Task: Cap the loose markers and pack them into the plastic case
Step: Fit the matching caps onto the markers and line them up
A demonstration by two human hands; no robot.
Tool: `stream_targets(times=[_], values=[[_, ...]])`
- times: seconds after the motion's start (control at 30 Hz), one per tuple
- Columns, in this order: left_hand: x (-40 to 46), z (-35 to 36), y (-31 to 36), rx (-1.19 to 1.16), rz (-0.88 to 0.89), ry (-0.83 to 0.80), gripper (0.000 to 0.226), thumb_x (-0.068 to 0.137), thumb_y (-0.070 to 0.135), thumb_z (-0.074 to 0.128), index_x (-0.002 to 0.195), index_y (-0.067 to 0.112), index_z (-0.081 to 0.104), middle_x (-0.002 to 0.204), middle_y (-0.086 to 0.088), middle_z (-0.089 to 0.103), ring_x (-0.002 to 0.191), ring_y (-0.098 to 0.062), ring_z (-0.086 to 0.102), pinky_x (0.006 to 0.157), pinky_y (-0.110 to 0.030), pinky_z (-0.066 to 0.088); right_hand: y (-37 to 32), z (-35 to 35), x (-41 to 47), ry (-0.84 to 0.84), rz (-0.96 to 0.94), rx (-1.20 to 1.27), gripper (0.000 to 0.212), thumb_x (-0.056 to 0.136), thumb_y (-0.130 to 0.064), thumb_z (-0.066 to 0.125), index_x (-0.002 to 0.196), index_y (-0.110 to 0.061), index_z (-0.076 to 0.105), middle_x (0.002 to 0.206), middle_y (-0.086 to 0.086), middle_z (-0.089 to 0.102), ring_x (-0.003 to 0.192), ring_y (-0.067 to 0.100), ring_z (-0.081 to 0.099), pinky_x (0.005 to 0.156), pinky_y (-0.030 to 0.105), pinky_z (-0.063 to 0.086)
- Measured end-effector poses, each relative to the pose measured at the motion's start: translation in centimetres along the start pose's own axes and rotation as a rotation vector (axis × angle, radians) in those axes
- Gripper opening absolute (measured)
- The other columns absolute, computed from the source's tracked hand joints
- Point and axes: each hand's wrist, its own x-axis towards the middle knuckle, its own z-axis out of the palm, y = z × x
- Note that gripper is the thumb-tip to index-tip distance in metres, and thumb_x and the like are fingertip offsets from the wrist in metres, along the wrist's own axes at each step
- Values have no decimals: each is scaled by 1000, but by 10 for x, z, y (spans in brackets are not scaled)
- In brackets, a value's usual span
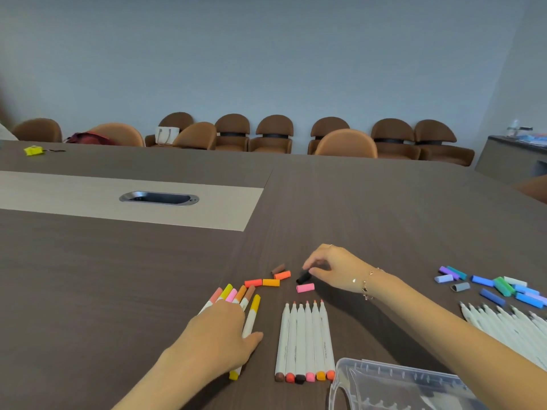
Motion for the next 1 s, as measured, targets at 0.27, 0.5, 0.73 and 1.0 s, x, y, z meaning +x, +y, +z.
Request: stream_targets(times=[0.27,0.5,0.73,1.0], values=[[-12,11,26,-203,93,-20,20,85,49,53,81,29,50,79,12,56,78,-5,54,72,-17,44,-32,11,35,-48,-141,-167,32,97,-13,47,124,-23,60,131,0,54,121,18,47,103,31,40],[-6,8,29,-172,-10,-66,13,86,40,53,87,27,52,93,12,56,89,-3,46,86,-15,32,-38,12,50,-93,-158,-301,25,93,-23,56,114,-16,67,120,5,58,108,21,55,89,31,46],[-1,-16,2,-603,43,-135,12,92,32,53,92,20,55,72,7,72,54,-4,58,87,-19,45,-24,4,17,102,36,390,27,95,-25,50,122,-28,55,91,-4,63,88,7,60,82,17,48],[-5,-33,-8,-737,121,-198,13,94,28,55,98,18,62,59,10,68,35,-6,42,48,-18,44,-35,-10,-17,11,100,886,18,95,-24,52,108,-23,65,88,-4,73,87,11,67,72,21,52]])
